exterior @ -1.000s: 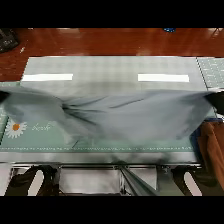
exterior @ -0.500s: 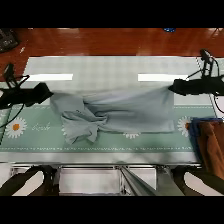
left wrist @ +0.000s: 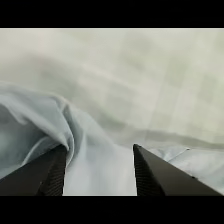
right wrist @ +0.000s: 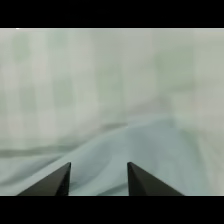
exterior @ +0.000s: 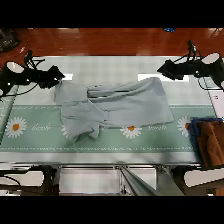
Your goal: Fold the shirts.
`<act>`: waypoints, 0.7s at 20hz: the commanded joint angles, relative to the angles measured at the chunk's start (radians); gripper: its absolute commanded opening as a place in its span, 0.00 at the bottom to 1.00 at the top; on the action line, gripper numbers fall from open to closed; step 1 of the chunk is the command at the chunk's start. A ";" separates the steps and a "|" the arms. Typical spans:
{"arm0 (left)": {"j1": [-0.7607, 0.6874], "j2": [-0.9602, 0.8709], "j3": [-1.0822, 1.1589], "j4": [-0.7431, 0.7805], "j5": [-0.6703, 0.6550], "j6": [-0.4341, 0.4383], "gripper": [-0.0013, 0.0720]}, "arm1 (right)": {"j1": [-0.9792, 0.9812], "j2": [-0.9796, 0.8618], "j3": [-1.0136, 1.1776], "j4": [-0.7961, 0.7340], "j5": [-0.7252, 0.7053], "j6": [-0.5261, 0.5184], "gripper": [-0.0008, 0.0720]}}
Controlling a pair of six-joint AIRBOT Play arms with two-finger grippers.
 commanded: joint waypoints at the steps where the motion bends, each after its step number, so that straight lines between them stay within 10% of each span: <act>1: 0.111 -0.026 0.160 0.090 -0.320 0.001 0.71 | -0.085 0.014 0.110 -0.011 0.129 0.022 0.58; 5: 0.262 0.081 0.016 0.136 -0.525 0.066 0.71 | -0.265 0.149 0.015 -0.229 0.358 0.024 0.57; 14: 0.263 0.152 -0.552 -0.079 -0.281 0.206 0.71 | -0.464 0.581 -0.792 -0.076 0.172 -0.132 0.57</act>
